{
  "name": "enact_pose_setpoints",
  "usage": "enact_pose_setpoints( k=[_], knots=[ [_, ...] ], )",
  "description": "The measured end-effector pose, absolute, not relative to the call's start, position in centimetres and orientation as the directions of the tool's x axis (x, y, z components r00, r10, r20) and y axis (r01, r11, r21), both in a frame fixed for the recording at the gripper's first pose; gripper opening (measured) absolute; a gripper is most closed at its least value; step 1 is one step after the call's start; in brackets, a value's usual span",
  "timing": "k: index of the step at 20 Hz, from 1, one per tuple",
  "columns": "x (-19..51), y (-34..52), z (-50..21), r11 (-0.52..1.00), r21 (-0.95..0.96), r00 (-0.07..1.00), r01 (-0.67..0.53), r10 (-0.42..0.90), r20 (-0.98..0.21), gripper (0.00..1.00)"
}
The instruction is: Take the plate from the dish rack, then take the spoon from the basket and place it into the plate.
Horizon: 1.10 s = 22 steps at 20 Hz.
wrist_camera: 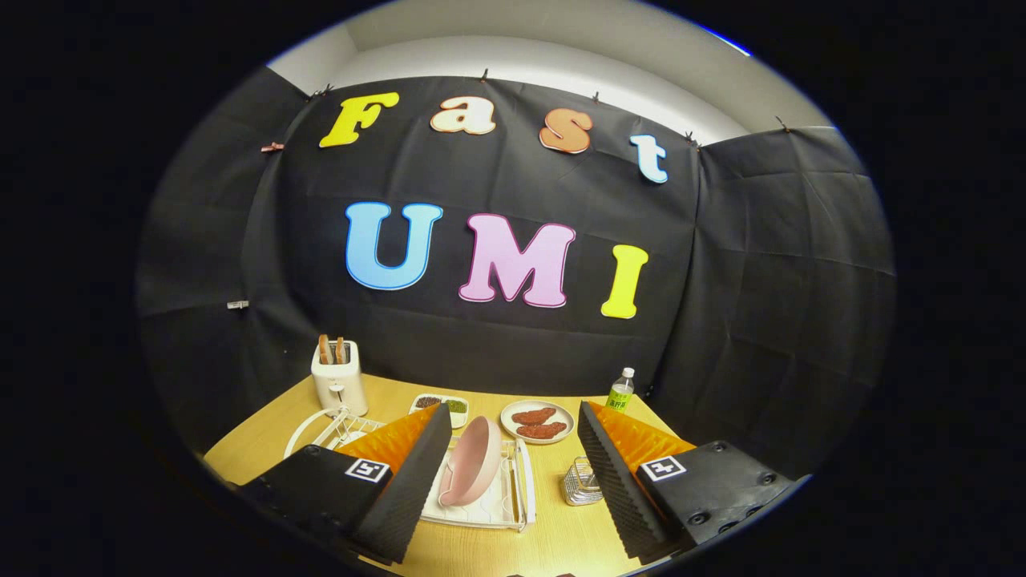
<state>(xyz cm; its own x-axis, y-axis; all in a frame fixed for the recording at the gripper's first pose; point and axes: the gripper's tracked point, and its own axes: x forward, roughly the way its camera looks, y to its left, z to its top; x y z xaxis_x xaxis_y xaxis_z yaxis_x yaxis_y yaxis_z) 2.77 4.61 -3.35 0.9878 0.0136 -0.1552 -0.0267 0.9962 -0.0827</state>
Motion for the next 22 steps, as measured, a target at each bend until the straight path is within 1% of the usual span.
enact_pose_setpoints(
  k=[3, 6, 9, 12, 15, 16, 18, 19, 21, 22],
  knots=[
    [4.8, 5.2, -4.6, 0.985, -0.155, 0.970, -0.078, 0.038, -0.241, 0.97],
    [7.5, 6.3, -7.1, 0.948, -0.268, 0.930, -0.170, 0.065, -0.363, 0.97],
    [9.9, 7.5, -10.1, 0.914, -0.317, 0.875, -0.253, 0.076, -0.478, 0.97],
    [12.4, 7.5, -13.4, 0.882, -0.352, 0.797, -0.313, 0.042, -0.602, 0.96],
    [15.0, 6.8, -16.3, 0.833, -0.412, 0.727, -0.369, -0.018, -0.687, 0.95],
    [16.0, 6.7, -17.1, 0.817, -0.430, 0.708, -0.383, -0.039, -0.705, 0.92],
    [17.4, 6.5, -18.6, 0.802, -0.460, 0.679, -0.381, -0.096, -0.728, 0.82],
    [18.0, 6.7, -19.0, 0.790, -0.476, 0.673, -0.386, -0.111, -0.731, 0.81],
    [18.8, 7.1, -20.2, 0.751, -0.512, 0.658, -0.418, -0.138, -0.740, 0.74],
    [18.8, 7.1, -20.9, 0.739, -0.520, 0.640, -0.428, -0.158, -0.752, 0.73]
  ],
)
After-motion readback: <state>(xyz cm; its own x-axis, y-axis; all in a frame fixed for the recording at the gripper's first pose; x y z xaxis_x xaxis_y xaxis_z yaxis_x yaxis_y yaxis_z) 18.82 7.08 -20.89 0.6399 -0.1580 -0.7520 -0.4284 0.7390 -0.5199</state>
